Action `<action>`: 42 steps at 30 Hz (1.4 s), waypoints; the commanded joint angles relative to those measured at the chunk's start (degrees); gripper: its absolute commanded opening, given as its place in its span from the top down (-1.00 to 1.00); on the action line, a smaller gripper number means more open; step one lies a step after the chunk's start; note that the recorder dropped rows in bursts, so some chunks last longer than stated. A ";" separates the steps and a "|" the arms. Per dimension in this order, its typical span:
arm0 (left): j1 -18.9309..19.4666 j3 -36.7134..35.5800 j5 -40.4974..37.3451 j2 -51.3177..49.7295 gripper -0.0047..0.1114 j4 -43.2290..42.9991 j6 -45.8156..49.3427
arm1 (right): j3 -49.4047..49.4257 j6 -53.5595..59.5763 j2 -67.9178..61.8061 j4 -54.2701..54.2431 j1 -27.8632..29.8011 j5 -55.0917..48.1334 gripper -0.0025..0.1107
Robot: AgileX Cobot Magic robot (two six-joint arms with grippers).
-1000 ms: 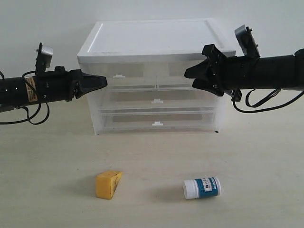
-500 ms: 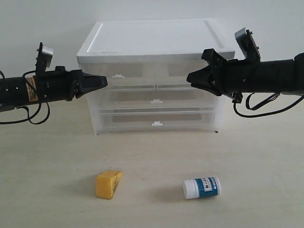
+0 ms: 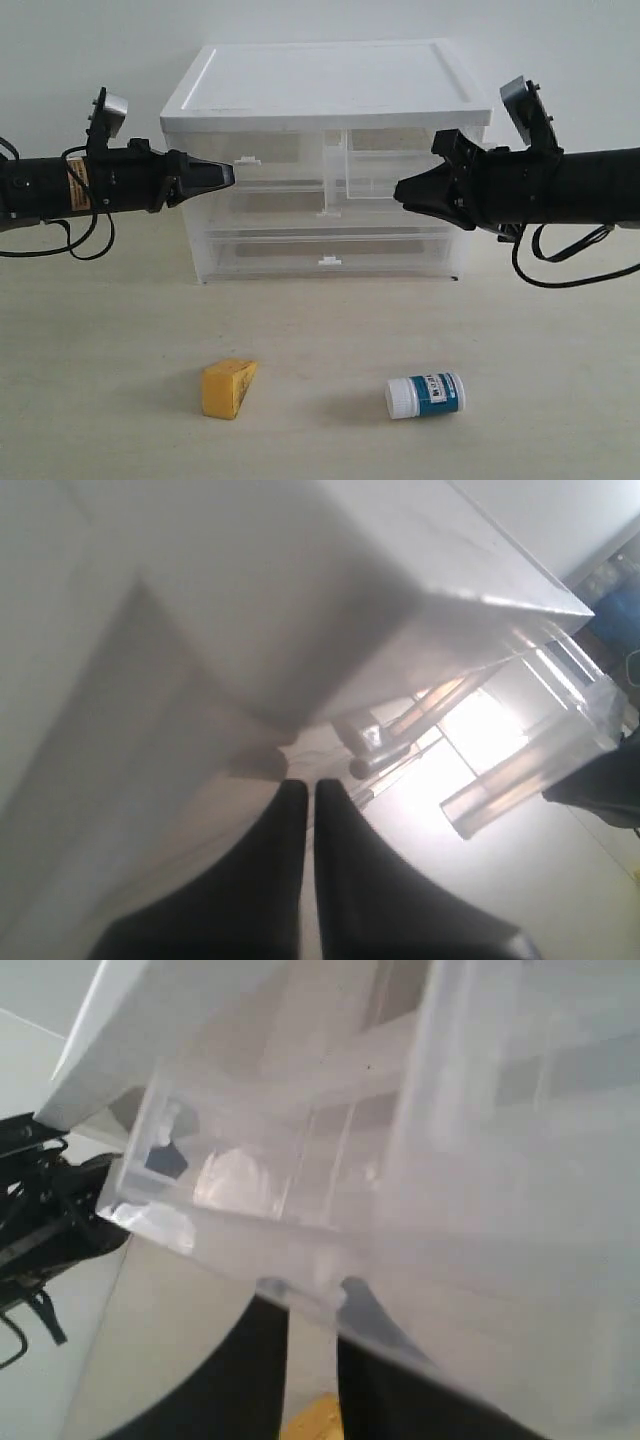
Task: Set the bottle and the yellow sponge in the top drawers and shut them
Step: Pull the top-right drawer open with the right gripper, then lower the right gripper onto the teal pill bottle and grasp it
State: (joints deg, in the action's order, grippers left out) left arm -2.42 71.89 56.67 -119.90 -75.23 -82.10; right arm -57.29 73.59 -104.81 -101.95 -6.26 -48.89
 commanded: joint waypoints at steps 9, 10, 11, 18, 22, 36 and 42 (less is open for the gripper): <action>0.52 1.48 -7.43 -0.55 0.85 8.49 0.67 | 5.47 5.07 3.05 2.00 0.00 -4.74 0.96; 0.52 1.48 -7.43 -0.55 0.85 8.49 0.67 | 5.47 5.07 3.05 2.00 0.00 -6.23 0.96; 0.52 1.48 -7.43 -0.55 0.85 8.35 0.67 | 5.47 5.07 3.05 3.60 0.00 -8.24 0.96; 0.52 1.48 -7.43 -0.55 0.85 8.13 0.67 | 14.17 16.94 8.52 4.88 0.00 -15.00 0.96; 0.52 1.48 -7.43 -0.55 0.85 7.76 1.20 | 18.34 19.15 17.65 13.36 -2.05 -0.80 0.95; 0.52 1.48 -7.08 -0.55 0.85 6.88 0.67 | 18.23 23.48 20.33 32.24 -30.52 37.50 -0.13; 0.52 1.48 -6.55 -0.55 0.85 6.50 -0.52 | 18.23 12.84 20.21 44.35 -34.89 47.01 -0.13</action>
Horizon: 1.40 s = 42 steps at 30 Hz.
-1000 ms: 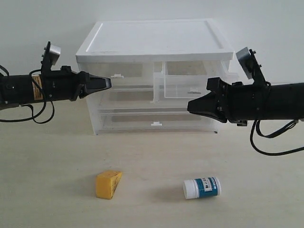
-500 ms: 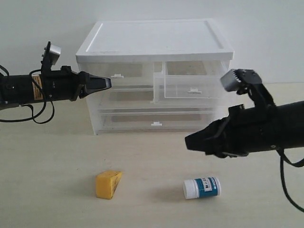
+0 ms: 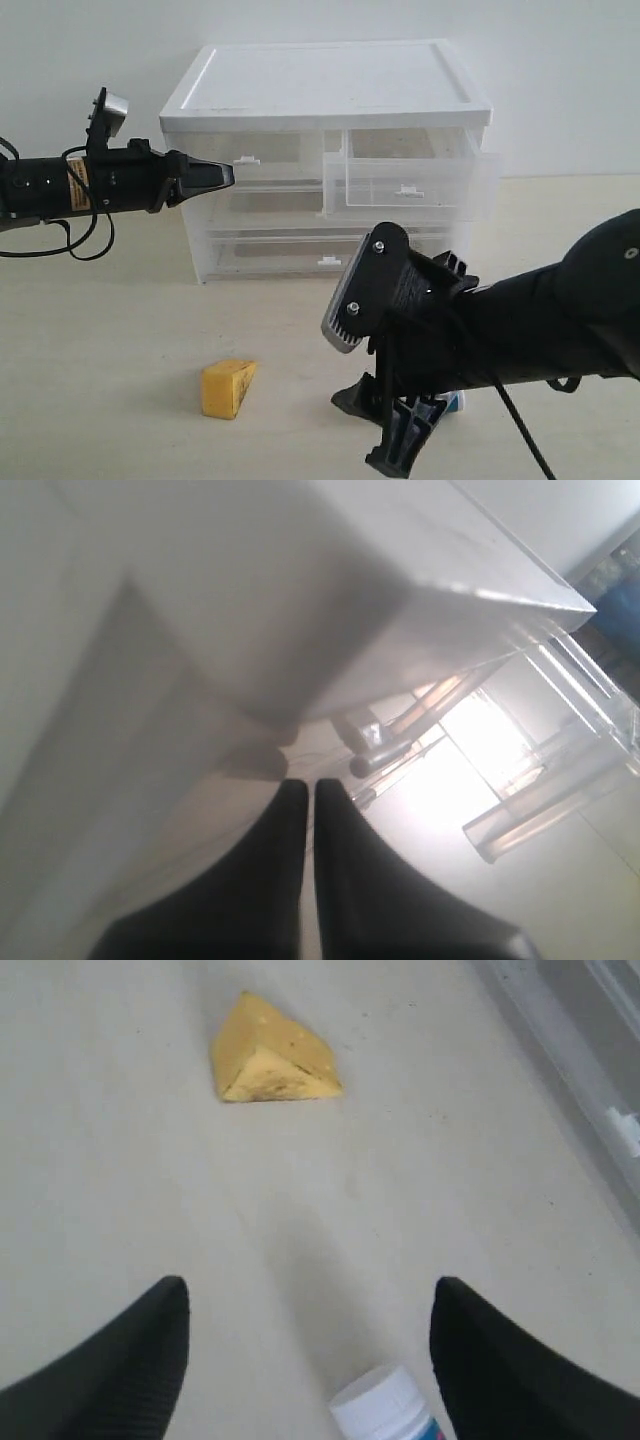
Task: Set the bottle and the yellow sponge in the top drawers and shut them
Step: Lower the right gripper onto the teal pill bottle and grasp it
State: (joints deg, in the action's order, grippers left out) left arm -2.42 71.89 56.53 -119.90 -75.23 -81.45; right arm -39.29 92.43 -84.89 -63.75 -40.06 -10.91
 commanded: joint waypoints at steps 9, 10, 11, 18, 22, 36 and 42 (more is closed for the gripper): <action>0.52 1.48 -4.70 -0.55 0.85 6.40 -1.17 | -3.58 24.98 -0.08 -34.66 -1.10 36.74 0.16; 0.52 1.48 -4.82 -0.55 0.85 6.40 -1.17 | -4.45 29.51 -0.30 -36.19 -1.10 38.80 0.16; 0.52 1.48 -5.08 -0.55 0.85 6.27 -1.17 | -4.45 29.36 -0.44 -36.19 -1.18 41.54 0.13; 0.52 1.48 -5.60 -0.55 0.85 5.82 -1.17 | -4.45 24.84 -1.09 -36.19 -1.18 45.30 0.07; 0.52 1.48 -5.60 -0.55 0.85 5.82 -1.17 | -4.45 14.66 -4.00 -36.19 -1.18 47.89 0.07; 0.52 1.48 -5.60 -0.55 0.85 5.82 -1.17 | -4.82 18.77 -6.75 -31.52 -1.08 -7.47 0.45; 0.52 1.48 -5.60 -0.55 0.85 5.82 -1.17 | -10.32 -3.35 -6.75 4.82 -1.08 -33.19 0.46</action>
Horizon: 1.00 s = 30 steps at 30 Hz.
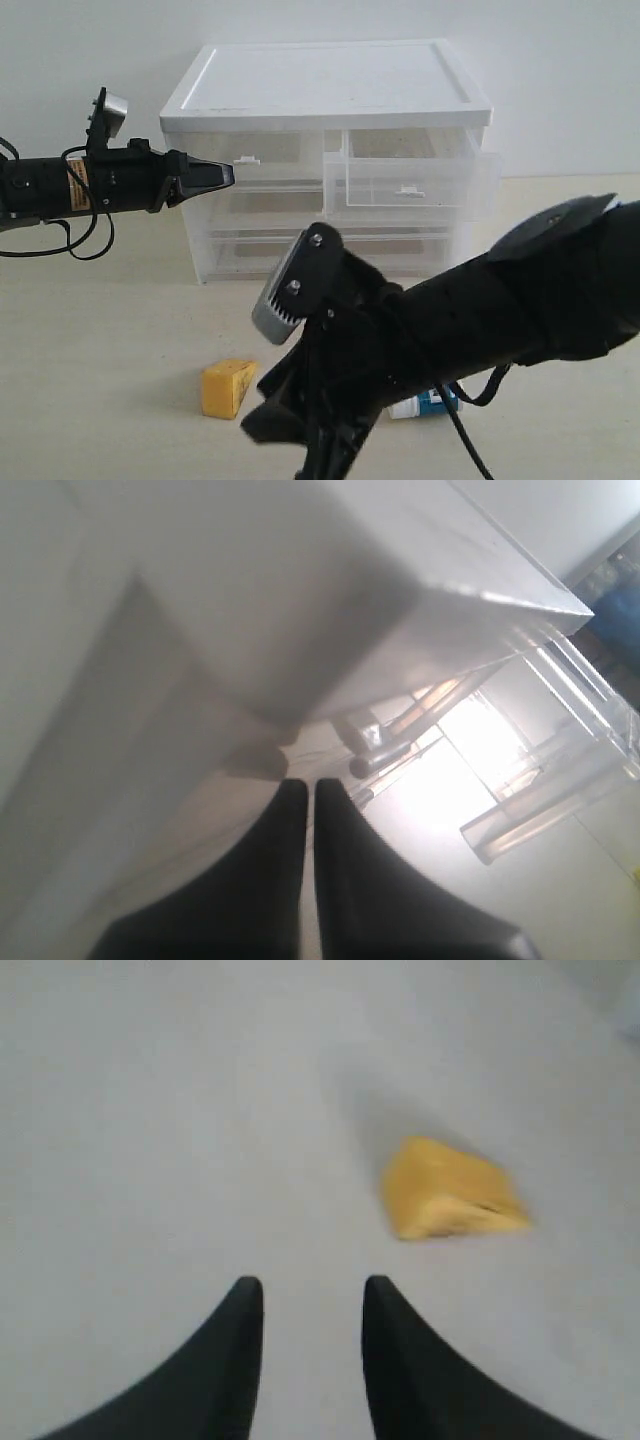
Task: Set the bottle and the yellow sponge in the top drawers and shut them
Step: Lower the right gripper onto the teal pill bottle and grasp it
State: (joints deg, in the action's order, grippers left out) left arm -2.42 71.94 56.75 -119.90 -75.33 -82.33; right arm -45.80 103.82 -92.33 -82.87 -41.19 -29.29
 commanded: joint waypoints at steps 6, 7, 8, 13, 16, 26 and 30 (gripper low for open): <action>0.52 1.42 -5.81 -0.55 0.85 5.70 0.29 | -9.48 -70.71 0.45 89.77 0.06 -9.37 0.46; 0.52 1.42 -5.81 -0.55 0.85 5.70 0.56 | -8.76 -70.99 -0.07 94.29 0.06 -6.22 0.46; 0.52 1.42 -5.81 -0.55 0.85 5.57 0.55 | -8.65 -70.87 -0.42 94.42 0.06 -5.39 0.46; 0.52 1.42 -5.81 -0.55 0.85 5.46 0.55 | -8.51 -67.76 -4.84 99.91 0.06 -5.84 0.45; 0.52 1.42 -5.81 -0.55 0.85 5.28 0.72 | -8.51 -67.86 -6.85 101.40 0.06 -5.29 0.45; 0.52 1.42 -5.81 -0.55 0.85 4.41 0.72 | -8.51 -72.57 -10.61 106.78 0.06 0.17 -0.29; 0.52 1.42 -6.02 -0.55 0.85 4.41 0.72 | -8.51 -72.42 -12.16 108.41 0.06 0.98 -0.23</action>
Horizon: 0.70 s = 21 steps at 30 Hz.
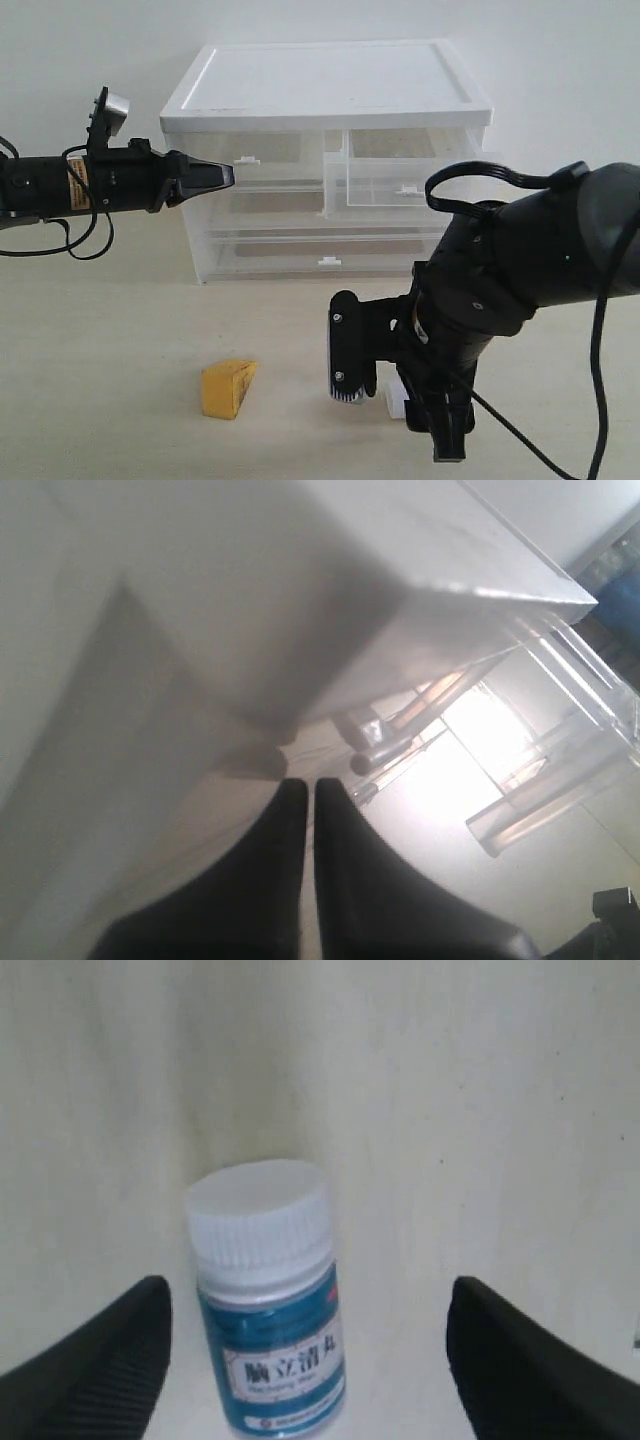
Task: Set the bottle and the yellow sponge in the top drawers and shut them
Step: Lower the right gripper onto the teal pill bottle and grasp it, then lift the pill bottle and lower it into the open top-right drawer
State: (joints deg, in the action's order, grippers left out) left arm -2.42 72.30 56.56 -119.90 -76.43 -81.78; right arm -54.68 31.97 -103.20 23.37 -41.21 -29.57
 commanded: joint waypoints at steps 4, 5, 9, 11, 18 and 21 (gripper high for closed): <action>0.52 1.06 -5.83 -0.55 0.85 5.50 0.16 | 0.37 -0.56 -4.04 3.07 0.07 1.26 -0.23; 0.52 1.06 -5.83 -0.55 0.85 5.50 0.16 | 0.37 -0.56 -4.32 3.07 0.07 1.26 -0.23; 0.52 1.06 -5.83 -0.55 0.85 5.50 0.16 | 0.27 -0.69 -4.67 3.37 0.07 1.24 0.14; 0.52 1.06 -5.83 -0.55 0.85 5.50 0.16 | 0.02 -0.69 -4.67 4.32 0.07 0.15 0.55; 0.52 1.06 -5.83 -0.55 0.85 5.50 0.16 | -2.60 -0.49 3.20 5.05 -0.04 -4.68 0.94; 0.52 1.06 -5.84 -0.55 0.85 5.72 0.16 | -2.60 0.08 14.46 4.51 -0.04 -1.61 0.96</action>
State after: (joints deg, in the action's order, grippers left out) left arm -2.42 72.30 56.41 -119.90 -76.57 -81.78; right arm -56.93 31.35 -94.96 28.09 -41.21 -33.02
